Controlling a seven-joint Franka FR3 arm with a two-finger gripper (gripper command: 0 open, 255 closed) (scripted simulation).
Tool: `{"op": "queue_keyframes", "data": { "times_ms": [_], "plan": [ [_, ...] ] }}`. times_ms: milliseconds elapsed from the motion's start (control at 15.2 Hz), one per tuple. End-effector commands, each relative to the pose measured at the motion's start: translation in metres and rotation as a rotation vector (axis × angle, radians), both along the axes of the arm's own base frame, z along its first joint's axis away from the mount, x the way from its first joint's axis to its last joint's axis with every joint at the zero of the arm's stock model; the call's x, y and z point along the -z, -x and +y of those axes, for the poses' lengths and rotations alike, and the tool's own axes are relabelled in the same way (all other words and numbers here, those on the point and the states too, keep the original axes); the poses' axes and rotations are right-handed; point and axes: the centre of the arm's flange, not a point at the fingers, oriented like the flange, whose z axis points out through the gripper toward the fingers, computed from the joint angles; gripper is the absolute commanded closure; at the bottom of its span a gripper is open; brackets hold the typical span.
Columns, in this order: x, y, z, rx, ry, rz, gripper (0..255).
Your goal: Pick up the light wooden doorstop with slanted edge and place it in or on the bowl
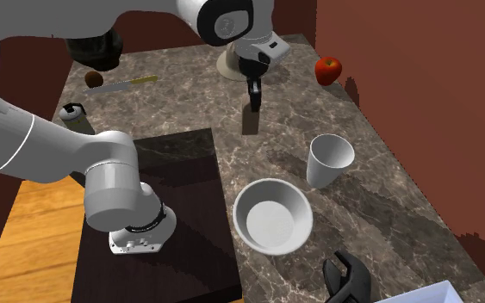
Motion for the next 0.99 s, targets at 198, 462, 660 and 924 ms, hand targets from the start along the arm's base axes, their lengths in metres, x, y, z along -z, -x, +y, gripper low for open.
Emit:
{"op": "queue_keyframes", "data": {
  "times_ms": [198, 462, 660, 924],
  "plan": [
    [-0.027, 0.0, 0.0, 0.0, 0.0, 0.0, 255],
    [-0.048, 0.0, 0.0, 0.0, 0.0, 0.0, 255],
    [-0.064, 0.0, 0.0, 0.0, 0.0, 0.0, 255],
    [-0.077, 0.003, -0.026, 0.0, 0.0, 0.0, 255]
  ]
}}
